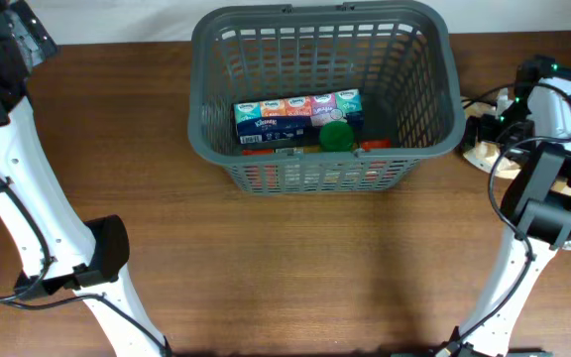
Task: Pack container
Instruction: 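Grasp the clear snack bag with the right gripper and lift it, then carry the bag over the basket and release it inside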
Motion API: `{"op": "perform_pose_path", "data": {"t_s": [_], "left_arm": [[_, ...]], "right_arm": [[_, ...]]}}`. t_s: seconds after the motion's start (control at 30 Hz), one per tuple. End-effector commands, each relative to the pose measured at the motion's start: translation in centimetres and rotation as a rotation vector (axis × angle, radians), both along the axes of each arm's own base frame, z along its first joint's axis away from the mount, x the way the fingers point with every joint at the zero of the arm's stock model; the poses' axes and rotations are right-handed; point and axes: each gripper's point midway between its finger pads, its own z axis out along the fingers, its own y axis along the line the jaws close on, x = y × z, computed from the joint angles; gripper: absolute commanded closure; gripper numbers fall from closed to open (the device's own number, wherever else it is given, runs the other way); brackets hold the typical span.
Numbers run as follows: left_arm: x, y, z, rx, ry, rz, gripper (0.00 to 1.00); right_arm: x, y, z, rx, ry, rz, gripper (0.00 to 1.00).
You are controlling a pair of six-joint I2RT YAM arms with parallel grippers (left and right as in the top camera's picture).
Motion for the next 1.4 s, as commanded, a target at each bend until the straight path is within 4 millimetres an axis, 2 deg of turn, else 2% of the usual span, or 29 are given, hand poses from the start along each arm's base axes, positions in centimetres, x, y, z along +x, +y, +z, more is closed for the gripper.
{"op": "perform_pose_path", "data": {"t_s": [0.0, 0.03, 0.17, 0.27, 0.4, 0.5, 0.57, 0.6, 0.63, 0.7, 0.77, 0.83, 0.9, 0.93, 0.97, 1.0, 1.03, 1.1, 1.13, 1.17, 1.2, 1.27, 1.37], "left_arm": [[0.0, 0.2, -0.1, -0.008, -0.005, 0.012, 0.01], [0.0, 0.2, -0.1, -0.008, -0.005, 0.012, 0.01], [0.0, 0.2, -0.1, -0.008, -0.005, 0.012, 0.01], [0.0, 0.2, -0.1, -0.008, -0.005, 0.012, 0.01], [0.0, 0.2, -0.1, -0.008, -0.005, 0.012, 0.01], [0.0, 0.2, -0.1, -0.008, -0.005, 0.012, 0.01], [0.0, 0.2, -0.1, -0.008, -0.005, 0.012, 0.01], [0.0, 0.2, -0.1, -0.008, -0.005, 0.012, 0.01], [0.0, 0.2, -0.1, -0.008, -0.005, 0.012, 0.01], [0.0, 0.2, -0.1, -0.008, -0.005, 0.012, 0.01], [0.0, 0.2, -0.1, -0.008, -0.005, 0.012, 0.01], [0.0, 0.2, -0.1, -0.008, -0.005, 0.012, 0.01], [0.0, 0.2, -0.1, -0.008, -0.005, 0.012, 0.01], [0.0, 0.2, -0.1, -0.008, -0.005, 0.012, 0.01], [0.0, 0.2, -0.1, -0.008, -0.005, 0.012, 0.01], [0.0, 0.2, -0.1, -0.008, -0.005, 0.012, 0.01], [0.0, 0.2, -0.1, -0.008, -0.005, 0.012, 0.01], [0.0, 0.2, -0.1, -0.008, -0.005, 0.012, 0.01], [0.0, 0.2, -0.1, -0.008, -0.005, 0.012, 0.01], [0.0, 0.2, -0.1, -0.008, -0.005, 0.012, 0.01], [0.0, 0.2, -0.1, -0.008, -0.005, 0.012, 0.01], [0.0, 0.2, -0.1, -0.008, -0.005, 0.012, 0.01], [0.0, 0.2, -0.1, -0.008, -0.005, 0.012, 0.01]], "right_arm": [[-1.5, 1.1, -2.7, 0.055, 0.06, 0.001, 0.35], [-1.5, 1.1, -2.7, 0.056, 0.059, 0.0, 0.96], [-1.3, 1.8, -2.6, 0.094, 0.047, -0.004, 0.96], [-0.9, 2.0, -1.6, 0.109, 0.021, -0.005, 0.96], [0.8, 1.5, 2.7, 0.073, -0.081, 0.0, 0.96], [2.2, 0.9, 8.4, 0.03, -0.195, 0.003, 0.96], [2.8, 0.7, 13.7, -0.009, -0.297, 0.008, 0.96], [3.0, 0.6, 15.6, -0.024, -0.335, 0.01, 0.96], [3.0, 0.6, 18.9, -0.049, -0.4, 0.013, 0.96], [2.8, 0.6, 23.3, -0.087, -0.489, 0.017, 0.96], [1.8, 1.1, 29.4, -0.132, -0.611, 0.024, 0.96], [0.9, 2.0, 33.4, -0.162, -0.699, 0.04, 0.96], [-0.3, 3.7, 37.2, -0.184, -0.787, 0.069, 0.96], [-1.0, 5.4, 39.0, -0.187, -0.832, 0.102, 0.96], [-1.5, 7.0, 40.2, -0.183, -0.862, 0.139, 0.96], [-1.7, 8.0, 40.7, -0.18, -0.873, 0.167, 0.96], [-1.9, 9.9, 41.2, -0.174, -0.886, 0.223, 0.96], [-2.2, 12.9, 41.4, -0.152, -0.889, 0.309, 0.96], [-2.3, 15.3, 41.2, -0.126, -0.881, 0.366, 0.96], [-2.4, 16.6, 41.0, -0.11, -0.874, 0.395, 0.96], [-2.8, 20.0, 40.4, -0.073, -0.856, 0.48, 0.96], [-3.1, 22.8, 40.0, -0.087, -0.84, 0.554, 0.96], [-3.3, 25.1, 39.5, -0.129, -0.826, 0.609, 0.96]]}}
